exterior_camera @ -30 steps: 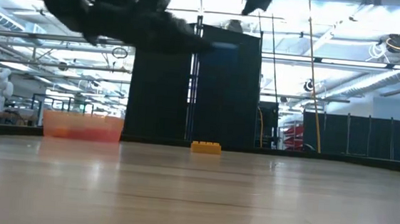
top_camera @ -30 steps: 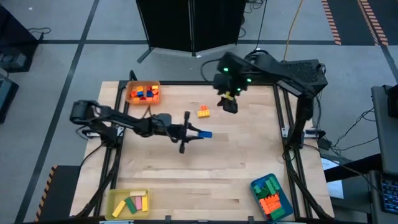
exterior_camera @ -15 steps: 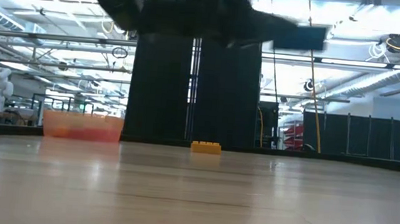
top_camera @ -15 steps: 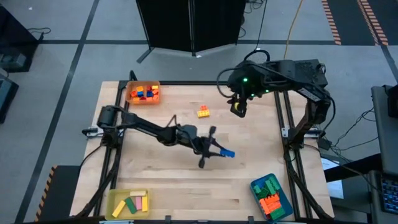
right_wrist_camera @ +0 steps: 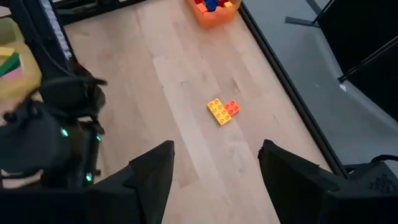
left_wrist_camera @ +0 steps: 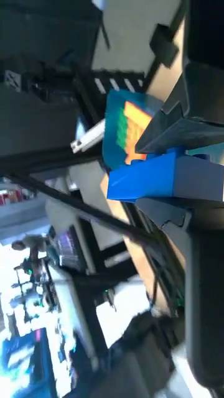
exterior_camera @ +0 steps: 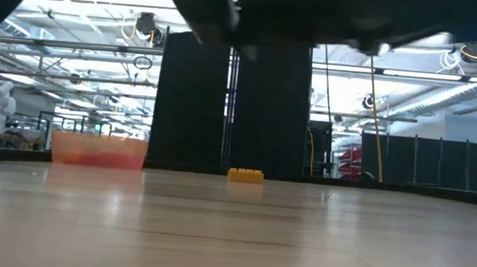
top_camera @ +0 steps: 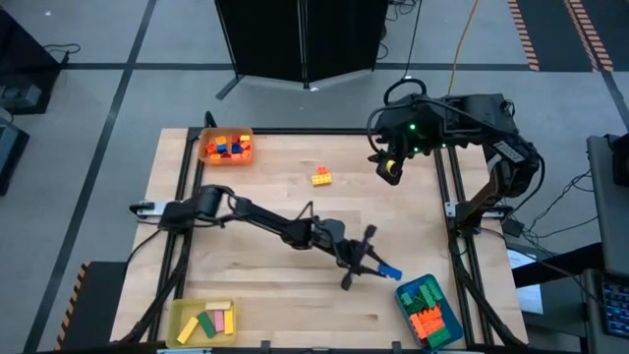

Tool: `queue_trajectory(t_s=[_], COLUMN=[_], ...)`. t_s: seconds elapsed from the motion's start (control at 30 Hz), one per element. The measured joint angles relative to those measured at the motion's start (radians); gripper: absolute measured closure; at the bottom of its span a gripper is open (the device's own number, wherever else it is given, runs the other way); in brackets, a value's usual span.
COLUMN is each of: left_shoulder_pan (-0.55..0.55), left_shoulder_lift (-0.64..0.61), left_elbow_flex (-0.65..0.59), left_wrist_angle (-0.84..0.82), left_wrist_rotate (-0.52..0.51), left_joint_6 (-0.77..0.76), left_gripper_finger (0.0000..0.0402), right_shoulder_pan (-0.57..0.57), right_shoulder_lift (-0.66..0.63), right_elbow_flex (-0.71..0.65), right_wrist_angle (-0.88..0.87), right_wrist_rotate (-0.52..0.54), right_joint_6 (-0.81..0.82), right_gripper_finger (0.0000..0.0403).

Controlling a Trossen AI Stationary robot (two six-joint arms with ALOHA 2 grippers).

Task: Sort blocks by size
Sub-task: Put the blue 8 stud game piece into the blue bin

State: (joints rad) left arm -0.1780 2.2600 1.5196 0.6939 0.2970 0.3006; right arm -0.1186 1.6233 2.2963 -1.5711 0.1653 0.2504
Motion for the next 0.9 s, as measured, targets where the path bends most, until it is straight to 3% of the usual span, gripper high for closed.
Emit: queue_trajectory(t_s=[0.13,0.3,0.5,0.7,0.9], left_shoulder_pan=[0.000,-0.008,0.001,0.052,0.096], left_shoulder_lift=[0.090,0.147,0.151,0.151,0.151], left_elbow_flex=[0.137,0.264,0.285,0.268,0.268], left_wrist_angle=[-0.005,-0.091,-0.220,-0.233,-0.263], left_wrist_rotate=[0.069,0.076,0.077,0.089,0.167], left_joint_6=[-0.059,-0.059,-0.051,-0.051,-0.029], left_gripper_finger=[0.0315,0.0315,0.0315,0.0315,0.0315], right_shoulder_pan=[0.019,0.048,0.073,0.131,0.208], right_shoulder_lift=[0.002,0.002,-0.001,-0.132,-0.381], right_elbow_flex=[0.000,0.000,-0.035,-0.345,-0.708], right_wrist_angle=[0.000,0.000,0.002,0.002,0.064], right_wrist_rotate=[0.000,0.041,0.055,0.125,0.222], right_joint_6=[0.015,0.048,0.070,0.123,0.376], right_gripper_finger=[0.0177,0.0177,0.0177,0.0177,0.0177])
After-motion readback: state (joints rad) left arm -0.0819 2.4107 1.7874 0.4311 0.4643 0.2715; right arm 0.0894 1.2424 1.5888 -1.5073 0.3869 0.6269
